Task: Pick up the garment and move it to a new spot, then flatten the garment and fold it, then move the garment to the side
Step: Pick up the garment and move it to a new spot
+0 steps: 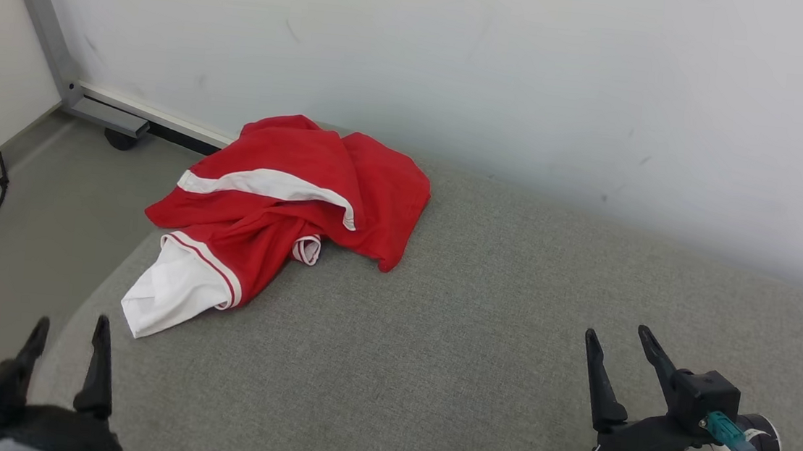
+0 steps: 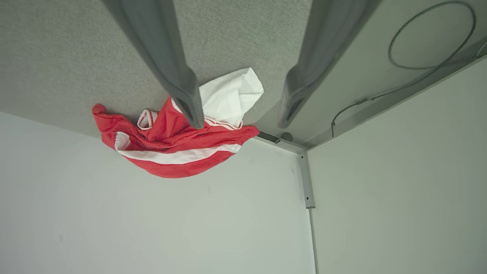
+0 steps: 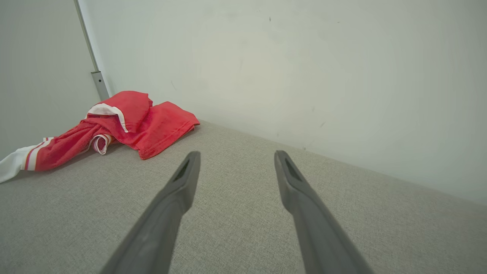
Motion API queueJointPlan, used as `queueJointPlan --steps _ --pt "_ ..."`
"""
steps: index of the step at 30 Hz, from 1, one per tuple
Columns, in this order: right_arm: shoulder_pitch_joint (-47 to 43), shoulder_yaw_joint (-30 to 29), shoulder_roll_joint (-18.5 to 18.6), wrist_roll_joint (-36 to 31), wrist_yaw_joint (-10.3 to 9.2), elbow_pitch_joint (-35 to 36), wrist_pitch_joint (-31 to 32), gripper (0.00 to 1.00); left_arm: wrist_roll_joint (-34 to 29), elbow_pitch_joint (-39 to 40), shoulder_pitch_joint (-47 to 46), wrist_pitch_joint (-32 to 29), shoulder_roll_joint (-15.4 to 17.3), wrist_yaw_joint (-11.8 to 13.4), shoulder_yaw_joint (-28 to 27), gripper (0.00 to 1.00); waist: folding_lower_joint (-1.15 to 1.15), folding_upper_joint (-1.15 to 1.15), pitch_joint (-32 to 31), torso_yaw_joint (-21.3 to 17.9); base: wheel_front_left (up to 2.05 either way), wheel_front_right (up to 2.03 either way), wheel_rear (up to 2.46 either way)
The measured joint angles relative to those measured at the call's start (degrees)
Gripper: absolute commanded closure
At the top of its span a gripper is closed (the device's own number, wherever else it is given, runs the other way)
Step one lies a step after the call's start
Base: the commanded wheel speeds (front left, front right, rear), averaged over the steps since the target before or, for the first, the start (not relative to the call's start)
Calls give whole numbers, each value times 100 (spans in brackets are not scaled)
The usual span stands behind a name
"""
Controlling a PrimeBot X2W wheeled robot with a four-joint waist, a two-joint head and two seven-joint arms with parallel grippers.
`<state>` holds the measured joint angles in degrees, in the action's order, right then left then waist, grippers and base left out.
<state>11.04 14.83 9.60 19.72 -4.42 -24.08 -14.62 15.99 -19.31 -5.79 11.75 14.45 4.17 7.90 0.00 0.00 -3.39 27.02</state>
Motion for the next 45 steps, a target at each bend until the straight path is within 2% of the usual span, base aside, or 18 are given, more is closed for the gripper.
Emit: queueJointPlan --steps 6,11,23,26,30,36,40,45 --pt "32 75 41 -83 38 -1 0 0 71 -65 -1323 -349 482 -610 34 0 0 0 98 -141 0 0 0" --pt "184 138 110 -210 40 22 0 0 448 -421 -2329 -798 780 -1069 -113 0 0 0 210 -345 0 0 0" --pt "478 325 427 -619 40 569 261 0 1015 -1477 -4105 -2095 1416 -1132 42 0 1 0 780 -957 0 0 0" --pt "603 353 524 -723 40 733 360 0 1210 -1789 -4474 -2381 1478 -1132 54 0 1 0 990 -1130 0 0 0" --pt "712 379 621 -787 32 949 498 0 1422 -2116 -4674 -2799 1701 -1132 490 0 1 1 1282 -1378 0 0 0" --pt "924 304 789 -935 -15 1351 662 0 1752 -2530 -4948 -3490 2045 -1132 843 0 2 1 1843 -1800 0 0 0" --pt "984 176 876 -978 -55 1492 713 0 1905 -2860 -5041 -4027 2057 -1132 987 0 2 1 2176 -2005 0 0 0" --pt "999 60 940 -981 -97 1529 765 0 2210 -3107 -5214 -4500 1816 -1132 1141 0 2 1 2478 -2148 0 0 0"
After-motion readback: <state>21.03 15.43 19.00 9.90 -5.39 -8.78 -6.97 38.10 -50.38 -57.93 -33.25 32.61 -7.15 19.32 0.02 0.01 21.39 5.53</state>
